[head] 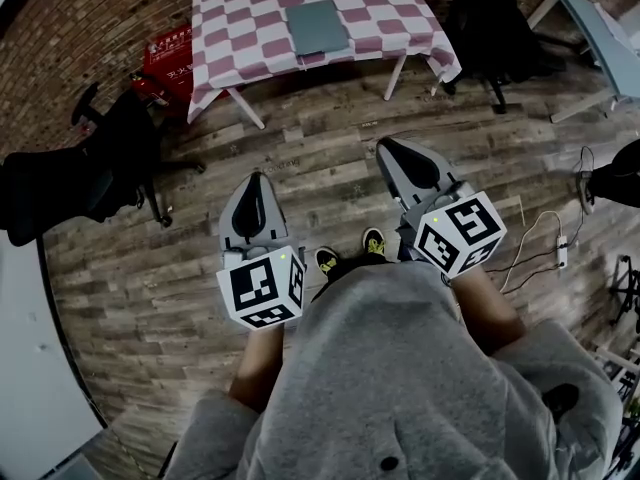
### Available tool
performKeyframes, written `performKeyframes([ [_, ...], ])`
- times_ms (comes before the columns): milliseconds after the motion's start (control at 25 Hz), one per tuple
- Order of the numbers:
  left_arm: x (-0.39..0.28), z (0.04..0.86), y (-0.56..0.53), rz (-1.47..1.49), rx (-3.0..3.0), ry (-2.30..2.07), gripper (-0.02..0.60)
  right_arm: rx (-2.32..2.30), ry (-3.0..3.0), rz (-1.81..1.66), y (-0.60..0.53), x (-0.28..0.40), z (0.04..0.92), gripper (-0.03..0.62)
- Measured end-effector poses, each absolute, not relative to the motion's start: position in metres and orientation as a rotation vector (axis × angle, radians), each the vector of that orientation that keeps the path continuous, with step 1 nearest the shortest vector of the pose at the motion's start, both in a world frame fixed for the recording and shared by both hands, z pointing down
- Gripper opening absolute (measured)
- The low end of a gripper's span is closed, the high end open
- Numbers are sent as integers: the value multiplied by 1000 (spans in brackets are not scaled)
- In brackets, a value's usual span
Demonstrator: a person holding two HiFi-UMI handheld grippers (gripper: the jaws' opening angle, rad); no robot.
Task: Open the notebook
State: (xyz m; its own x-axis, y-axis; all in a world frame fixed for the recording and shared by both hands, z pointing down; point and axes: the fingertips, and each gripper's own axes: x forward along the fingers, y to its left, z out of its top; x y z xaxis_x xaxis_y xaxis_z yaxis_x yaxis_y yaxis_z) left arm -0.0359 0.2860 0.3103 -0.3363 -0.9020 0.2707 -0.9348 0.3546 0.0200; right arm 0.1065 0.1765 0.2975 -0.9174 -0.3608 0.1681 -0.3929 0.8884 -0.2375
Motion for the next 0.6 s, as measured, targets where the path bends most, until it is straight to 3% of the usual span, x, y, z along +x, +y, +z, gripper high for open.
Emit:
performKeyframes([
  [600, -72, 309, 309, 172, 1709, -2374, 11, 605, -2935, 366, 206, 68, 299, 37],
])
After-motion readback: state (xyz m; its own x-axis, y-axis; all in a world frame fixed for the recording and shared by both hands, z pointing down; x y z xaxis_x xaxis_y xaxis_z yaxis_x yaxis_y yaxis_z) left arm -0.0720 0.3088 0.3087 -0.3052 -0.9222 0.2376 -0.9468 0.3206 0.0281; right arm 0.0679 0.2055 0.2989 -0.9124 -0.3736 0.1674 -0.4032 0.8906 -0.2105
